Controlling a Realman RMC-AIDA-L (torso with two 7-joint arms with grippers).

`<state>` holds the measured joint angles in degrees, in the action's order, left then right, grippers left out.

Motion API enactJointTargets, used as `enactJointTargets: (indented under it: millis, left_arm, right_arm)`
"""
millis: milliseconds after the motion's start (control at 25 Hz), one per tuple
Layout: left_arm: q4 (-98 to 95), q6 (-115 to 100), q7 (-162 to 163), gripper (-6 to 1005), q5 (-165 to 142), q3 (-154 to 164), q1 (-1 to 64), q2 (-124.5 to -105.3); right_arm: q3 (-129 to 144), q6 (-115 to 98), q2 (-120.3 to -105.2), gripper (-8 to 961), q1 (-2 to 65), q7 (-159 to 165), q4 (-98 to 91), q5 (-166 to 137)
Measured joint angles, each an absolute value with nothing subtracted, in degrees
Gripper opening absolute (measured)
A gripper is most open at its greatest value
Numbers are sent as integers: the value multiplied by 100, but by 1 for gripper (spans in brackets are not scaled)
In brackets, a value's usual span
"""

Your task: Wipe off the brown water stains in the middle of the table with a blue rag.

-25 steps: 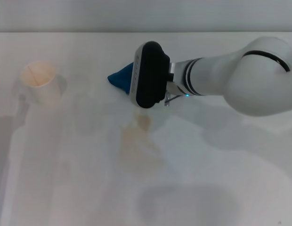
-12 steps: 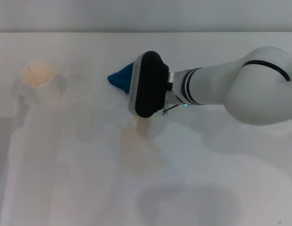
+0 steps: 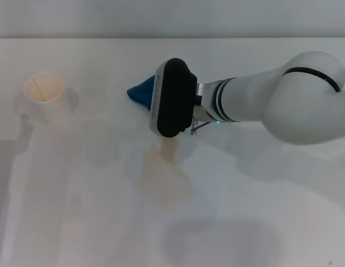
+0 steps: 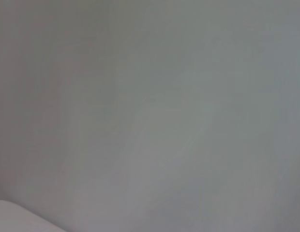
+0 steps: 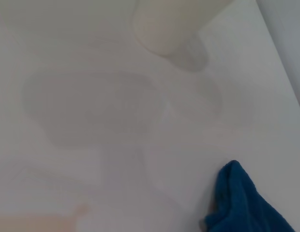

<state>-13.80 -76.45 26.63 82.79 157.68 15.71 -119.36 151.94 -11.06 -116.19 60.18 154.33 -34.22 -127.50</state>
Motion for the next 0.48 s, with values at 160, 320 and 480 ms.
enactJointTargets:
  millis: [160, 320, 480]
  left_arm:
    - [-1380, -7644, 2663, 887, 8279, 15767, 1571, -11935]
    - [-1380, -7643, 2663, 887, 8279, 15767, 1545, -11935]
    - [-1380, -7641, 2663, 887, 8279, 15767, 1539, -11939]
  right_arm:
    - [15230, -1095, -11619, 429, 5984, 15433, -3499, -12783]
    - [15237, -1035, -11619, 429, 5982, 15433, -3462, -12786]
    - [15241, -964, -11619, 428, 5979, 15433, -3353, -12772]
